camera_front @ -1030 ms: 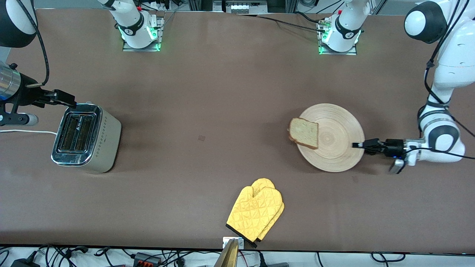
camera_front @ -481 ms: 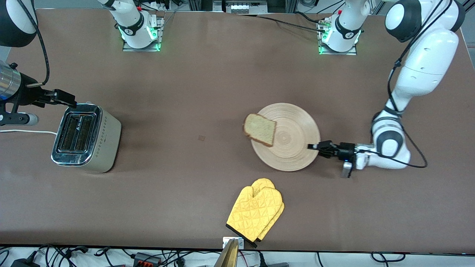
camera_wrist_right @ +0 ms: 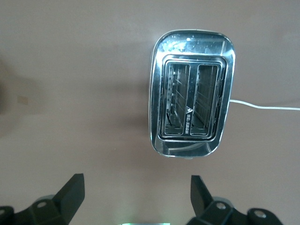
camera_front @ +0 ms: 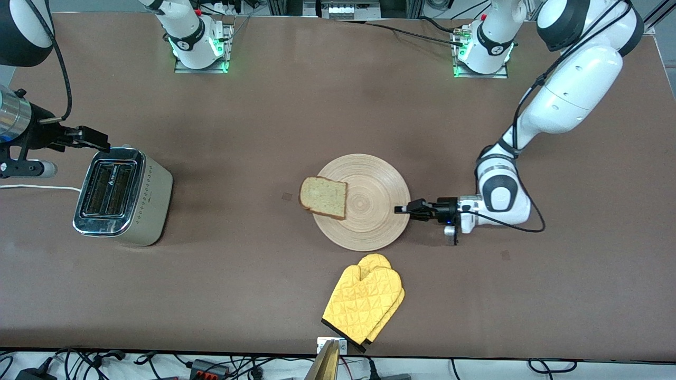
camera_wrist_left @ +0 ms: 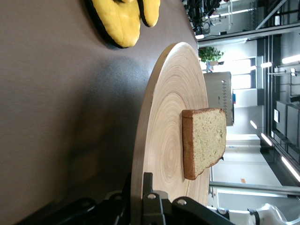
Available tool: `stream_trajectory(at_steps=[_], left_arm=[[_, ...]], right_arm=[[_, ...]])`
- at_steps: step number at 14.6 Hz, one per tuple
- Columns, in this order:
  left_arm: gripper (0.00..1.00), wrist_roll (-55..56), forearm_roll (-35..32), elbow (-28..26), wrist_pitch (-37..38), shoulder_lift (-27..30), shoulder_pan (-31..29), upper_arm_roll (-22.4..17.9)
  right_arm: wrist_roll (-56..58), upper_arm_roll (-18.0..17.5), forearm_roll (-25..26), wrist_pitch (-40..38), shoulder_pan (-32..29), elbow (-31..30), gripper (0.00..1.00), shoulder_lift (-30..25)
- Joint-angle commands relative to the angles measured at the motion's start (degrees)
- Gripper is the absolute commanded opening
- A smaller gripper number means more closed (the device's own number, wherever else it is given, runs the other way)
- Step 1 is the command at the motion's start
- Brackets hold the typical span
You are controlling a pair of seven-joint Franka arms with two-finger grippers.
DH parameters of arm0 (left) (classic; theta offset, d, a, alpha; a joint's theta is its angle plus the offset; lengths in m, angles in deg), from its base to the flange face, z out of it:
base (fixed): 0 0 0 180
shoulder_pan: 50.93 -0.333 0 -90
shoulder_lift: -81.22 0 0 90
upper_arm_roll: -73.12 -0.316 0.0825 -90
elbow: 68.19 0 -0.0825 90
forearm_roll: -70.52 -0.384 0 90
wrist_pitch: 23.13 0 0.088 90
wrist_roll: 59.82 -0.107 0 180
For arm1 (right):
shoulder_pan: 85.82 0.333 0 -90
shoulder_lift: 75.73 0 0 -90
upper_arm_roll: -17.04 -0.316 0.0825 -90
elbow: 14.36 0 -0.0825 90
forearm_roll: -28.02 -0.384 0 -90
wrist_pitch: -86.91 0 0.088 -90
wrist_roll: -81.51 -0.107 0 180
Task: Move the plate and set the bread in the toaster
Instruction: 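Push the wooden plate with the left gripper toward the toaster, then withdraw the left gripper while the right gripper reaches toward the bread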
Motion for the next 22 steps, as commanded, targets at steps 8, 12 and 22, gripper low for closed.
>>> stream_trajectory(at_steps=[8, 12, 22], left_arm=[[0.03, -1.09, 12.69, -0.56, -9.89, 1.24, 11.14, 0.28], [1.00, -0.92, 12.60, -1.08, -9.63, 1.15, 10.09, 0.28], [1.00, -0.13, -21.56, 3.91, 15.65, 1.42, -9.86, -1.22]], right_arm=[[-0.79, -0.19, -0.73, -2.47, -0.23, 0.31, 1.00, 0.43], [-0.53, -0.19, -0.73, -2.82, -0.23, 0.31, 1.00, 0.60], [-0.26, -0.10, -9.96, -2.48, -0.32, 0.22, 1.00, 5.95]])
